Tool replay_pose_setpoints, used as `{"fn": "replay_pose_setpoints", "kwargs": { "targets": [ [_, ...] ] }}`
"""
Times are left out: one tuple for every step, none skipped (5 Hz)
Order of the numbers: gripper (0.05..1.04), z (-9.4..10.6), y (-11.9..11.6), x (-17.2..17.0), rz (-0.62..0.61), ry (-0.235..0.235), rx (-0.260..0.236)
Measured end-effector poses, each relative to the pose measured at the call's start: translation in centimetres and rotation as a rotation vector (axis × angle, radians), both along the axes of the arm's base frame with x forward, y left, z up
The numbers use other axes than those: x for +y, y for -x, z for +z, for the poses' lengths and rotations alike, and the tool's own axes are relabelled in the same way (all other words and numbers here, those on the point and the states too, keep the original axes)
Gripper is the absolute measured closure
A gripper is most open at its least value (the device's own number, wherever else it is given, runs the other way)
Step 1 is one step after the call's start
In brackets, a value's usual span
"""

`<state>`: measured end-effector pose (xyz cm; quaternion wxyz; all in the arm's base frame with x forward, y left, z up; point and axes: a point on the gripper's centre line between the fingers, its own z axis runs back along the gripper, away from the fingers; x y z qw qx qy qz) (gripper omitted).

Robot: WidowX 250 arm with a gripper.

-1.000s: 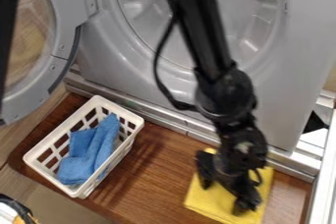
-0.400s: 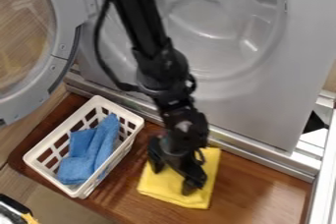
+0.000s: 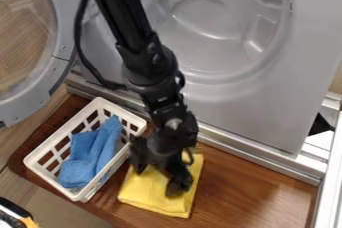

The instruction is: Move the yellow cloth close to the basket

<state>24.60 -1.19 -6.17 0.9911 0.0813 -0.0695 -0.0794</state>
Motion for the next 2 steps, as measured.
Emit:
{"fn": "replay_pose_setpoints", "kwargs": {
  "targets": [
    [0.083, 1.5, -0.8, -1.4, -0.037, 0.033, -0.049],
    [0.084, 3.6, -1.5, -2.0, -0.048, 0.067, -0.116]
  ]
}}
